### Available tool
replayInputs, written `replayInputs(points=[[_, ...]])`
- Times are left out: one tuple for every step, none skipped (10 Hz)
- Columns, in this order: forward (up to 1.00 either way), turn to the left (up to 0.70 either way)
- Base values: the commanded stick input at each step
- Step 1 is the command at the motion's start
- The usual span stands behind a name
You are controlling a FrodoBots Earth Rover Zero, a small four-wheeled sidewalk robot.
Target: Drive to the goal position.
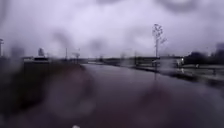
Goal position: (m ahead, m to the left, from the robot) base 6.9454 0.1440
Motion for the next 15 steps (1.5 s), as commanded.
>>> replayInputs(points=[[0.70, 0.00], [0.70, 0.00], [0.70, 0.00], [0.70, 0.00], [0.70, 0.00], [0.70, 0.00], [0.70, 0.00], [0.70, 0.00], [0.70, 0.00], [0.70, 0.00], [0.70, 0.00], [0.70, 0.00], [0.70, 0.00], [0.70, 0.00], [0.70, 0.00]])
